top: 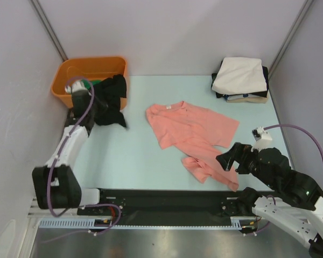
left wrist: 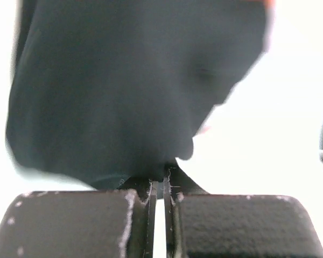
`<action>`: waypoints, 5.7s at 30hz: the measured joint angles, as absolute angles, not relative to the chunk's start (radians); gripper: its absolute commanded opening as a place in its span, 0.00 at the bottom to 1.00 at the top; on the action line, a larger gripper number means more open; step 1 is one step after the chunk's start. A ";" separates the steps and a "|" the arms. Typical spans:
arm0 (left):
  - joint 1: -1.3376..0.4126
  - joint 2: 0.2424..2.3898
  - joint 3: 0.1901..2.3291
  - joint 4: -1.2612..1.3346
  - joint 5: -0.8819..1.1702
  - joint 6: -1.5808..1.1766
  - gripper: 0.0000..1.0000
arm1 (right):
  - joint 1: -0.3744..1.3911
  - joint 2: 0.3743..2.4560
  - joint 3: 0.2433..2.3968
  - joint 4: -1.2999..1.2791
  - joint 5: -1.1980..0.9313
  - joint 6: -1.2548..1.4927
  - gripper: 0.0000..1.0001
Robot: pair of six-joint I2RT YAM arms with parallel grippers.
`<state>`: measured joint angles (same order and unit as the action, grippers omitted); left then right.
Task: Fold and stack the t-shirts
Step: Move the tshirt to the center of the board, then flatten the tshirt out
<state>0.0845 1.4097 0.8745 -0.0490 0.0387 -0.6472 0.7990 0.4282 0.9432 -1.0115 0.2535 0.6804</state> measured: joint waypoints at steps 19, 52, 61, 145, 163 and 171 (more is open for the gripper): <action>0.096 2.010 2.157 -0.506 0.076 -0.531 1.00 | 0.749 0.503 0.942 -0.998 0.207 0.690 1.00; -0.612 1.696 0.878 -0.035 0.164 -0.590 0.64 | 0.889 0.737 0.587 -0.848 0.204 0.993 1.00; -0.628 1.811 0.918 0.084 0.168 -0.656 0.00 | 0.889 0.644 0.580 -0.920 0.278 1.060 1.00; 0.224 0.609 1.422 -0.629 0.219 -0.540 0.00 | 0.673 0.667 1.401 -0.807 0.392 0.460 0.00; 0.181 0.762 1.998 -0.492 0.304 -0.530 0.00 | 0.655 0.521 1.534 -0.515 0.315 -0.045 0.00; 0.181 1.053 1.857 -0.261 0.356 -0.546 0.11 | 0.844 0.757 1.274 -0.007 0.565 -0.379 0.32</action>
